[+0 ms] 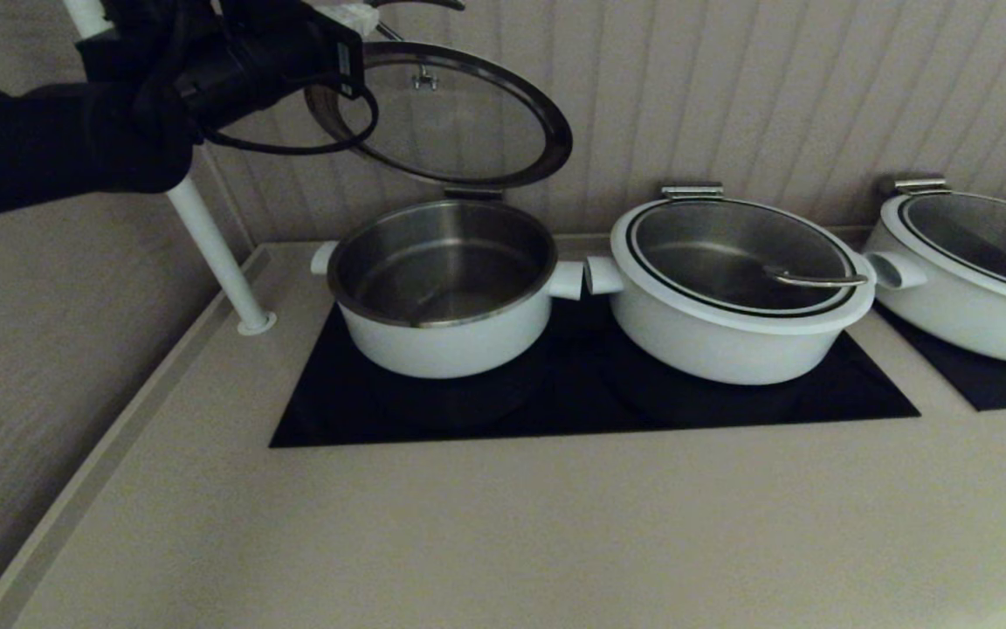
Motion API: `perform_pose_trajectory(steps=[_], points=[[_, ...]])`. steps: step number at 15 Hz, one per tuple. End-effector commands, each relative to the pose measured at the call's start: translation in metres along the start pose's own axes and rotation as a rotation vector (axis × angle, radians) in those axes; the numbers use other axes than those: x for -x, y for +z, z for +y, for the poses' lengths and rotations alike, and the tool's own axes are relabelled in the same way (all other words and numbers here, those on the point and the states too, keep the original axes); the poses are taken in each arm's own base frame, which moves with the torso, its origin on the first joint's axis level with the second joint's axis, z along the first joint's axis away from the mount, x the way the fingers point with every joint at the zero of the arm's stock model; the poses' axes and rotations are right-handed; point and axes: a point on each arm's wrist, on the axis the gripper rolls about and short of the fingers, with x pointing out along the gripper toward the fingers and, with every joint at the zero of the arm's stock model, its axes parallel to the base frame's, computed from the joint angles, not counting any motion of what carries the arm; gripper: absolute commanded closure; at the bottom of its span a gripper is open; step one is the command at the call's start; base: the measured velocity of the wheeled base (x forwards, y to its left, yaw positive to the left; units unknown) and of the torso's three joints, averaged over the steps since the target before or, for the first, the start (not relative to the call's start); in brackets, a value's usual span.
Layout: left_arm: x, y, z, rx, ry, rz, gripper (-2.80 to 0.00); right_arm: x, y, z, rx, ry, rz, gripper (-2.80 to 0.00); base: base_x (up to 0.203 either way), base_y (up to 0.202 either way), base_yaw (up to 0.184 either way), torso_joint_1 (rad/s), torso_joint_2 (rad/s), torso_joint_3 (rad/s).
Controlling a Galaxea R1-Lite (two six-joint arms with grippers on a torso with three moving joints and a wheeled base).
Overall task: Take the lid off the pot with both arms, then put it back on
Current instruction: Open the pot lid completely, then close the pot lid
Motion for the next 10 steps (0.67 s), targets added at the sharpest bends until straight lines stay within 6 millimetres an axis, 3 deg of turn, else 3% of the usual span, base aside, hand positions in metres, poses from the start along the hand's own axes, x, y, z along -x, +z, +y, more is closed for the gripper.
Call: perform_pose_trajectory(steps=[1, 10], points=[[-0.004, -0.010, -0.002, 0.004, -0.006, 0.020, 0.00, 0.000, 0.000, 0.000, 0.001, 0.000, 0.001, 0.00, 0.000, 0.000, 0.000, 0.000, 0.00, 0.000], [0.004, 0.001, 0.000, 0.007, -0.008, 0.043, 0.00, 0.000, 0.000, 0.000, 0.001, 0.000, 0.001, 0.00, 0.000, 0.000, 0.000, 0.000, 0.00, 0.000]])
